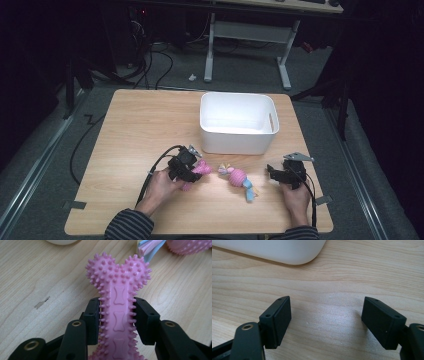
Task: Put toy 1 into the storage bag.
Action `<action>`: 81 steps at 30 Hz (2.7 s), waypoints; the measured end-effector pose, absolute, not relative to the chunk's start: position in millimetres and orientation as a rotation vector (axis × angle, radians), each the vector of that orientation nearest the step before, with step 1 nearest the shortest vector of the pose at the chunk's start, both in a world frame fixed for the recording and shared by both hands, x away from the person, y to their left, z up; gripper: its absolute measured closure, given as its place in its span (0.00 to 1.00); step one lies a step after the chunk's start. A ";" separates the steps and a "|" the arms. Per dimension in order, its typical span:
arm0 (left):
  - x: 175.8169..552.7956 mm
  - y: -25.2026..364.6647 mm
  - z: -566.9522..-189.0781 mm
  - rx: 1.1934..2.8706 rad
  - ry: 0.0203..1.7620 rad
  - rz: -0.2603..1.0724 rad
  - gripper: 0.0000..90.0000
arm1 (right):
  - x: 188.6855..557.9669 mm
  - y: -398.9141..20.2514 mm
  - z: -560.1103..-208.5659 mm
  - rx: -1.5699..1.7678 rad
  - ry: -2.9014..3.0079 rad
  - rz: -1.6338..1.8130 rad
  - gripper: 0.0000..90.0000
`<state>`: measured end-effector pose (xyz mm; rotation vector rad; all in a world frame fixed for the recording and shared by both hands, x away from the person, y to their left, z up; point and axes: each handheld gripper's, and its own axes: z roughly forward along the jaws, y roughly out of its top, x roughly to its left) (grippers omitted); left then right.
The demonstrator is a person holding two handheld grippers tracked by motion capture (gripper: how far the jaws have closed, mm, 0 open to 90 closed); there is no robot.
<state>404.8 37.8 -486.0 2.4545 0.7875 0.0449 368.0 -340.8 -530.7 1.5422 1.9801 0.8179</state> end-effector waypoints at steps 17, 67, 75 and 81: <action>405.6 60.0 -464.7 2.379 0.819 0.044 0.66 | 367.9 -340.7 -530.6 1.540 1.984 0.818 0.27; 434.3 74.3 -367.2 2.303 0.718 0.122 0.66 | 367.8 -340.6 -530.5 1.538 1.988 0.818 0.27; 450.8 65.6 -350.3 2.292 0.698 0.117 0.66 | 367.8 -340.6 -530.5 1.538 1.988 0.818 0.27; 462.0 57.8 -340.3 2.284 0.683 0.104 0.66 | 367.8 -340.6 -530.5 1.538 1.988 0.818 0.27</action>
